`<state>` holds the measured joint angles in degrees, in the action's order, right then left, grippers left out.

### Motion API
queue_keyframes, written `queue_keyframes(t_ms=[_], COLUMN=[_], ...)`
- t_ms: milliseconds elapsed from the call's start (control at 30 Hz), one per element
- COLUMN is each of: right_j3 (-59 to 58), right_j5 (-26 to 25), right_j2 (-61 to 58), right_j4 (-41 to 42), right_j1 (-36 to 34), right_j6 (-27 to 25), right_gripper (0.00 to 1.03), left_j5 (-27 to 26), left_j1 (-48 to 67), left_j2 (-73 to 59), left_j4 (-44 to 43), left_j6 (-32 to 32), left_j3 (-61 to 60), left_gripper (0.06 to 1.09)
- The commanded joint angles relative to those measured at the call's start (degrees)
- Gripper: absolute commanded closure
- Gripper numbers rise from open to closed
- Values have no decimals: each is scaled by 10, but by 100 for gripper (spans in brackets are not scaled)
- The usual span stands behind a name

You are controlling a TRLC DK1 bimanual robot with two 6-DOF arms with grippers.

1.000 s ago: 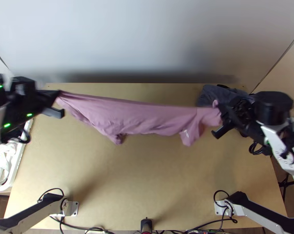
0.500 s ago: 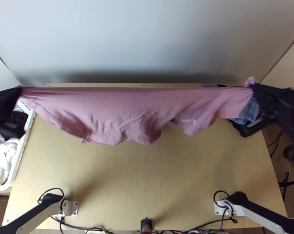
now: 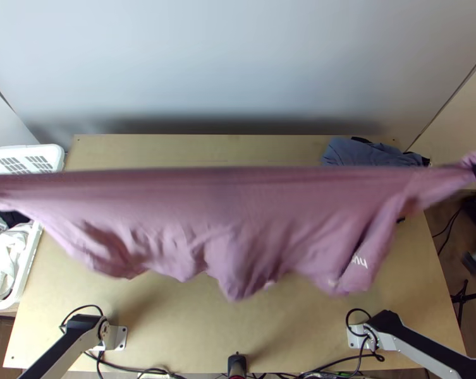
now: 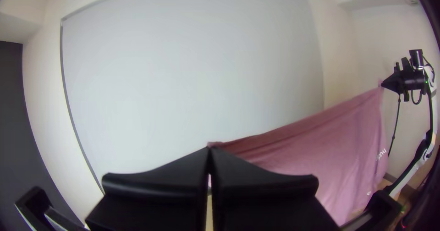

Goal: Fold the t-shirt

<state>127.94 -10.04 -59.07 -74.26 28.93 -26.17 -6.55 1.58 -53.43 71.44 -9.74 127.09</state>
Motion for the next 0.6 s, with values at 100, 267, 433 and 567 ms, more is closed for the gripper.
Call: queue_keyframes(t_ms=[100, 267, 433, 567], right_j3=[18, -37, -138, -227], right_j5=[11, 56, 88, 96], right_j2=[44, 74, 106, 123], right_j4=[-78, -99, -91, -50], right_j1=[-19, -48, -48, -48], right_j6=[6, 8, 33, 37], right_gripper=[100, 100, 100, 100], left_j5=[-24, -54, -91, -94], left_j1=[-24, -35, -42, -42], left_j2=[48, 56, 70, 72], left_j4=[34, 70, 82, 79], left_j6=[1, 1, 2, 3], left_j3=[-11, -23, -86, -151], left_gripper=[105, 105, 105, 105])
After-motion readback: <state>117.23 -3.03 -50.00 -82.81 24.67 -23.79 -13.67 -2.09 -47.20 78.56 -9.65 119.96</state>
